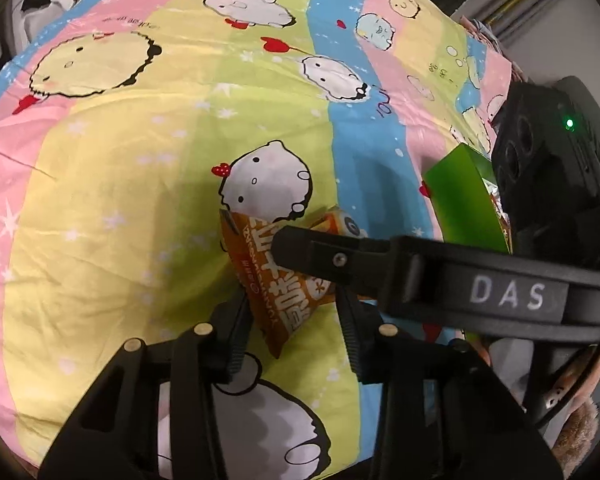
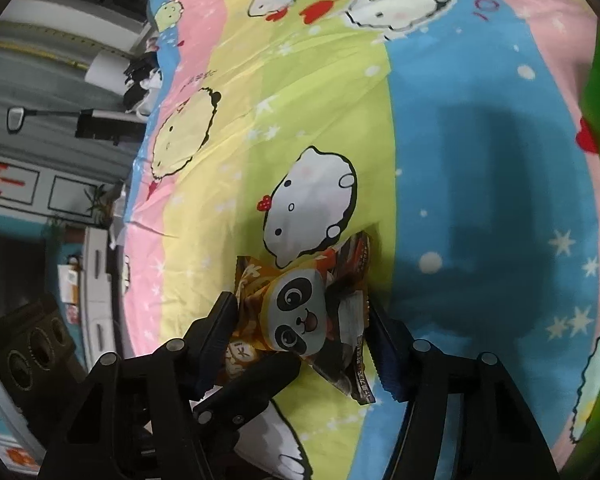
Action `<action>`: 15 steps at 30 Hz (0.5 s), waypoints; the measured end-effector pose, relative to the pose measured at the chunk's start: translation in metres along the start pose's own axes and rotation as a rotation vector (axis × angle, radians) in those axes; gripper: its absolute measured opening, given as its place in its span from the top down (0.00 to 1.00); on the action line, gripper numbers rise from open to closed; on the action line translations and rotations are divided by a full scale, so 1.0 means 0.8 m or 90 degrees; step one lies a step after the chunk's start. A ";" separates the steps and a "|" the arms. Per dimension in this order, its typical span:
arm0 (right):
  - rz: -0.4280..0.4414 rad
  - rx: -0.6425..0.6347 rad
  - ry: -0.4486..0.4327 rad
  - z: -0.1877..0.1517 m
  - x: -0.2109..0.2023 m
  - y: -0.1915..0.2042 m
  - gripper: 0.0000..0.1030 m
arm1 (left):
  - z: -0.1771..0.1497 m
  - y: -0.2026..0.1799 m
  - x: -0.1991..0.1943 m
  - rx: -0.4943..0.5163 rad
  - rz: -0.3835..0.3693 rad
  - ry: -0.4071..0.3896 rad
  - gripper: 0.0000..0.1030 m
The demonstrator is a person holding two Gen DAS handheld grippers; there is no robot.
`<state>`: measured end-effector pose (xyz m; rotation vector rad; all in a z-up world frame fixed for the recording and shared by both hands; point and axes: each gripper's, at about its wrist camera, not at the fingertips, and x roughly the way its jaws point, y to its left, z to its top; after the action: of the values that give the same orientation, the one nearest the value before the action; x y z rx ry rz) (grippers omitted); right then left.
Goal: Organize snacks
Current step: 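Carry the panda snack bag with the right tool into the green box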
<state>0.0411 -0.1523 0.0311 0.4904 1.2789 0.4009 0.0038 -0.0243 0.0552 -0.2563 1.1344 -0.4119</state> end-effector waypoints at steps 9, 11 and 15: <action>0.004 -0.023 -0.073 -0.017 -0.051 0.016 0.42 | -0.001 -0.036 -0.036 0.048 0.008 -0.052 0.62; 0.005 -0.028 -0.095 -0.020 -0.067 0.018 0.42 | -0.002 -0.049 -0.046 0.065 0.007 -0.068 0.62; 0.008 -0.030 -0.141 -0.030 -0.101 0.020 0.42 | -0.003 -0.075 -0.064 0.095 0.001 -0.094 0.61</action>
<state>-0.0023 -0.1799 0.0995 0.4888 1.0503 0.3751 -0.0279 -0.0554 0.1202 -0.1526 0.9535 -0.4670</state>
